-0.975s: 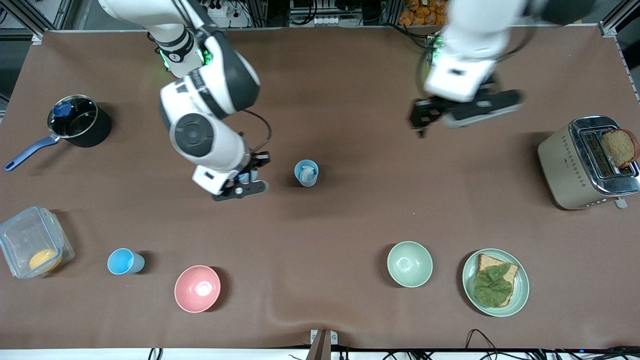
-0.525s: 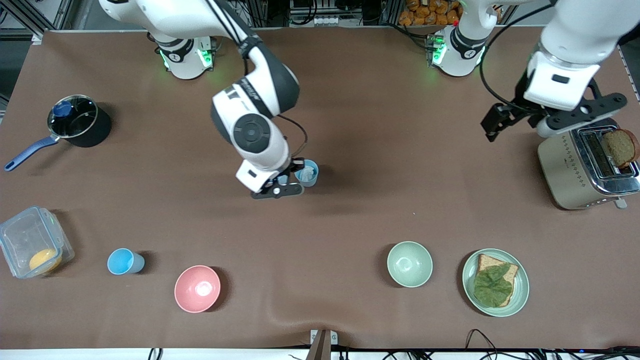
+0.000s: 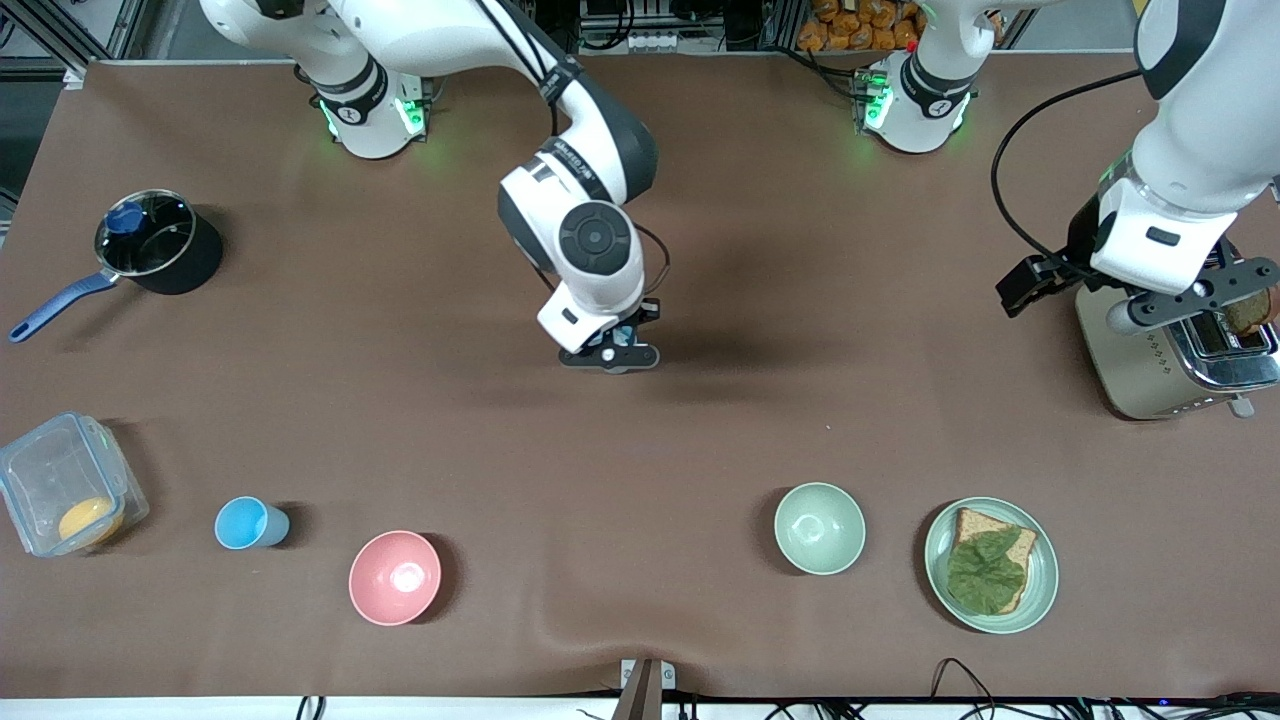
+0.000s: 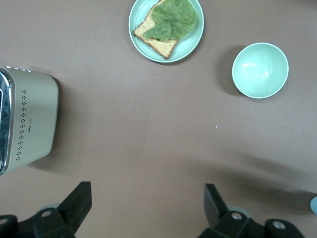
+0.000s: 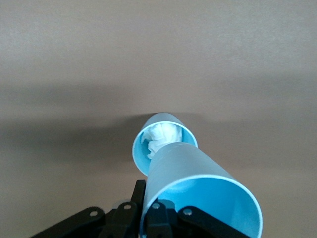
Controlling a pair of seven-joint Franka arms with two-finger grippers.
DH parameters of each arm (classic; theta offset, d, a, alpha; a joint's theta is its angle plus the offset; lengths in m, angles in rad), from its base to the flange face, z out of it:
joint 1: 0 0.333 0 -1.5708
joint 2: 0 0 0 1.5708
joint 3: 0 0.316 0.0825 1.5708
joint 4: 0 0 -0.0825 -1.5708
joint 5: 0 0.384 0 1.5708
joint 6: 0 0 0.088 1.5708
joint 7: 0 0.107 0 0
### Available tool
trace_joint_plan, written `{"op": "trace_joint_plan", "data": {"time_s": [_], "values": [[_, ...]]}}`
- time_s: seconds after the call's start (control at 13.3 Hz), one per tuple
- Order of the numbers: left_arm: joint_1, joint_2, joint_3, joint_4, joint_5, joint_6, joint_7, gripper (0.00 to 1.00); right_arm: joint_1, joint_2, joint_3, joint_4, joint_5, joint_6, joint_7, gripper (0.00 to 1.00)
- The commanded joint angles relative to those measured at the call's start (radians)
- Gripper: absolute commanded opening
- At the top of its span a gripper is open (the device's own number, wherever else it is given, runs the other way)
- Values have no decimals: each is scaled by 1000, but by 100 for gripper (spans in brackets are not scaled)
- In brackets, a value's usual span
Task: Stack blue cups with both arms
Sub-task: 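Lower the held blue cup into the placed cup with the right gripper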
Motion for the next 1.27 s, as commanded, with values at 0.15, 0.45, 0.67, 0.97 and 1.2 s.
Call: {"op": "trace_joint_plan", "data": {"time_s": [0.15,0.45,0.67,0.97,1.2], "values": [[7,-4,-4,23,-25,-6,22,100,20,46,-11,33,-23,32,43,0],[36,-6,-4,26,-28,-6,77,100,29,57,-10,30,-37,56,50,0],[44,-10,-6,26,-29,-9,106,100,29,66,-10,31,-37,61,61,0],[53,-15,-6,26,-69,-14,112,100,30,63,-11,31,-35,64,64,100],[72,-17,-7,26,-77,-15,138,100,-17,37,-19,31,-32,40,47,100]]}}
